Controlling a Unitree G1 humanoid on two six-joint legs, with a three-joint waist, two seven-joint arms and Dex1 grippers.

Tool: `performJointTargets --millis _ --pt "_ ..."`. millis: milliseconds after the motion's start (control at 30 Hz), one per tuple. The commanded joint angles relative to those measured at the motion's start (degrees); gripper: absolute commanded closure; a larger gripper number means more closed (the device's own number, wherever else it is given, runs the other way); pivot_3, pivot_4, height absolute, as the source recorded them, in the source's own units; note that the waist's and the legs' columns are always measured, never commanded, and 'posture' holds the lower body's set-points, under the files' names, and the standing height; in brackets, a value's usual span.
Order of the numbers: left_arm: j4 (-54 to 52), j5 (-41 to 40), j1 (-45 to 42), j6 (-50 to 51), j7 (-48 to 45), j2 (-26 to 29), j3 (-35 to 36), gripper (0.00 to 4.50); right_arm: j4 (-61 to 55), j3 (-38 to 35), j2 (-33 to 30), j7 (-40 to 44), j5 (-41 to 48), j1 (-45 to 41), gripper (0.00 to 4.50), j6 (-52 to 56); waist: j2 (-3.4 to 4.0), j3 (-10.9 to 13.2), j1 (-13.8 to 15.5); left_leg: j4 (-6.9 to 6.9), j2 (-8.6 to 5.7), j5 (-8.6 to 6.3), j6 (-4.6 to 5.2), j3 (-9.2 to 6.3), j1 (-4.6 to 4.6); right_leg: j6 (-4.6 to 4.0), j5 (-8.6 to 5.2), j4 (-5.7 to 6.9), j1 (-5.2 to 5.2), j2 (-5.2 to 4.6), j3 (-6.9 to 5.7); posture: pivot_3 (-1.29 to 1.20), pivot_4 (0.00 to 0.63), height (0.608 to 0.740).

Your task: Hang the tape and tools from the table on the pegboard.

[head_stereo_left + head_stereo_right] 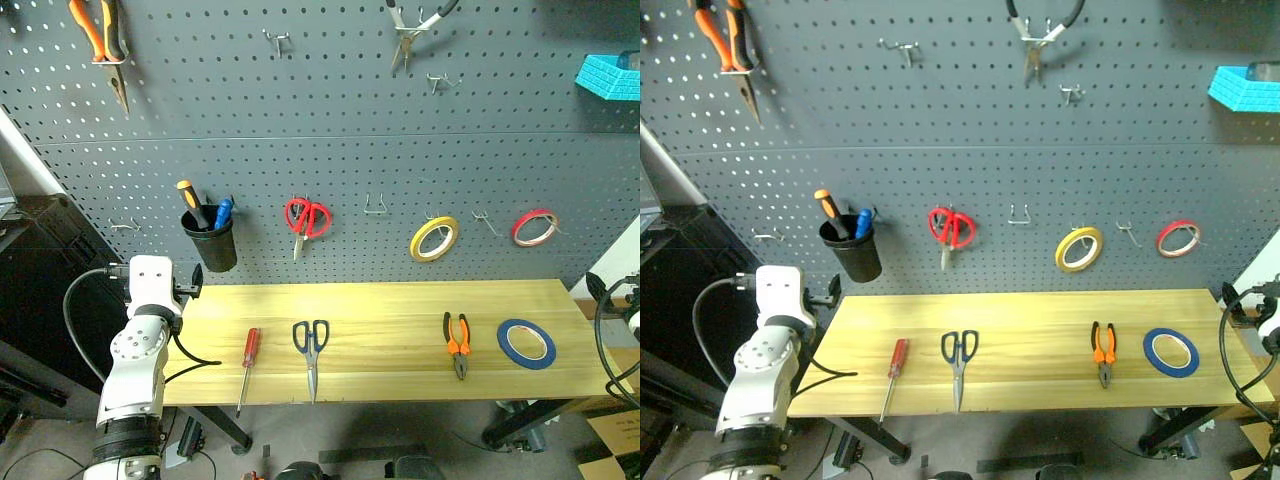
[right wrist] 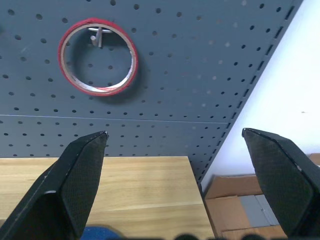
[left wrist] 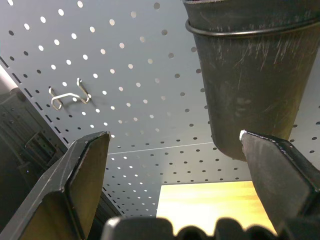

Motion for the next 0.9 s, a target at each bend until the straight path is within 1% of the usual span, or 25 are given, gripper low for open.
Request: performJointTargets --millis 33,233,400,600,700,767,833,900 --pt "-1.5 0.8 -0.1 -0.9 1.3 0.3 0.8 0.04 -1.1 0.0 -0.5 0.1 0.0 -1.4 0.00 -1.2 0.00 0.0 0.0 0.00 0.00 0.00 0.00 0.00 0.00 0.00 0.00 0.00 0.00 0.00 0.00 -0.13 0.000 0.740" --pt "-2.0 1.2 0.6 -0.2 2.6 -0.1 0.5 0.04 -1.9 0.4 -0.6 0.7 0.2 -1.0 0.00 -1.1 0.01 0.0 0.0 0.00 0.00 0.00 0.01 0.01 0.00 0.00 0.00 0.00 -0.02 0.00 0.01 -0.12 0.000 0.740" --pt "-5.7 -0.8 2.4 1.8 -0.9 -1.2 -1.1 0.04 -7.4 2.2 0.4 2.5 0.6 1.4 0.00 2.2 0.01 0.0 0.0 0.00 0.00 -0.02 0.03 0.04 0.00 0.00 0.00 0.00 -0.01 0.00 0.03 -0.15 0.000 0.740" --pt "-15.9 -5.8 3.5 13.3 -10.2 -3.4 -9.1 0.04 -26.2 7.8 2.2 6.4 2.7 9.4 0.00 16.5 0.05 0.0 -0.1 0.06 0.03 -0.06 0.08 0.06 -0.08 0.01 0.00 0.01 -0.01 0.00 0.03 -0.21 0.002 0.740" --pt "-19.6 -5.3 1.2 18.1 -13.2 -3.8 -14.9 0.04 -30.7 9.6 2.4 3.7 1.7 9.6 0.00 24.0 0.06 0.3 -0.3 0.10 0.02 -0.13 0.18 0.12 -0.09 0.08 0.04 0.00 -0.04 -0.01 0.09 -0.25 0.046 0.740" --pt "-21.2 -5.3 -0.1 19.4 -15.5 -3.3 -17.5 0.04 -33.0 10.2 2.6 2.6 1.8 9.5 0.00 28.2 0.05 0.5 -0.5 0.12 0.02 -0.24 0.37 0.14 -0.10 0.12 0.07 -0.03 -0.04 -0.01 0.10 -0.26 0.076 0.740" --pt "-22.8 -6.0 -2.3 20.2 -19.5 -3.1 -21.2 0.04 -33.5 11.2 2.9 2.2 1.9 8.6 0.00 32.2 0.00 1.8 -0.9 0.11 0.05 -0.25 0.37 0.14 0.02 0.11 0.06 -0.05 -0.06 0.00 0.09 -0.28 0.108 0.740" --pt "-23.9 -7.4 -3.9 21.1 -22.8 -3.0 -23.2 0.04 -33.3 12.4 3.0 1.5 1.2 7.7 0.00 35.4 0.04 2.6 -1.5 0.11 0.06 -0.24 0.39 0.19 -0.18 0.11 0.07 -0.06 0.00 0.00 0.10 -0.30 0.137 0.740"
